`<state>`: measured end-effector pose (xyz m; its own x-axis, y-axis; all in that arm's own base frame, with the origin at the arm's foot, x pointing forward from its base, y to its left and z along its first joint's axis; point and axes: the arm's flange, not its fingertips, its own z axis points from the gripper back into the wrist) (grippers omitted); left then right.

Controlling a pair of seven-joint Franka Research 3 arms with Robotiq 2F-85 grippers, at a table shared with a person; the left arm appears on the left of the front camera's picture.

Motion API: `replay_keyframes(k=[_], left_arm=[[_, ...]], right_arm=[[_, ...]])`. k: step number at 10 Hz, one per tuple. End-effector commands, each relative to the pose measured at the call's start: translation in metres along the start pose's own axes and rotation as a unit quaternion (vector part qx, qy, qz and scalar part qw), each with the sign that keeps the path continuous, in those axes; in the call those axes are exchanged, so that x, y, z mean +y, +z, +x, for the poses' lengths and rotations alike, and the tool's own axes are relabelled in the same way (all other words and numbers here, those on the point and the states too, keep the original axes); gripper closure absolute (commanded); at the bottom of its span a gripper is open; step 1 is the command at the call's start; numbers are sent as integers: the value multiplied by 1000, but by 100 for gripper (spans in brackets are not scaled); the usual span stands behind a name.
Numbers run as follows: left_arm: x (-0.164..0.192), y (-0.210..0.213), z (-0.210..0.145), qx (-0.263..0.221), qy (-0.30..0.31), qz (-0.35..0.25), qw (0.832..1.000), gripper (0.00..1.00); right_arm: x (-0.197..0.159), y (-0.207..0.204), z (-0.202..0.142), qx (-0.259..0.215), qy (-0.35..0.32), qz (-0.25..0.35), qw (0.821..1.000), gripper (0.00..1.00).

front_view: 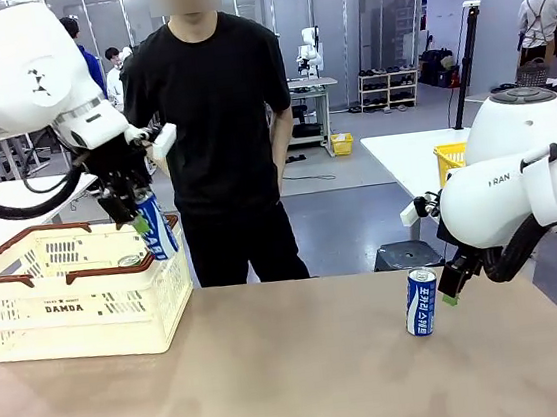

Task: Place the drinks into the Shopping basket.
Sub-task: Pick up one drink and place it into the Shopping basket.

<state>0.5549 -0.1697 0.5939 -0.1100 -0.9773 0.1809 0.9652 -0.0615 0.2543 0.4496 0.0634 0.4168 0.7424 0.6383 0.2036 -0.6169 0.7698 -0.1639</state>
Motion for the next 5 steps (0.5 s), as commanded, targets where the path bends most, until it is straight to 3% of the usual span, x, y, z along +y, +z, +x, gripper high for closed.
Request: replay_keyframes(k=[1,5], left_arm=[[33,18,-19,12,57,23,998,41],[93,14,-73,24,118,17,993,41]], right_arm=[[0,0,0,0,-1,0,1000,7],[0,0,0,0,-1,0,1000,7]])
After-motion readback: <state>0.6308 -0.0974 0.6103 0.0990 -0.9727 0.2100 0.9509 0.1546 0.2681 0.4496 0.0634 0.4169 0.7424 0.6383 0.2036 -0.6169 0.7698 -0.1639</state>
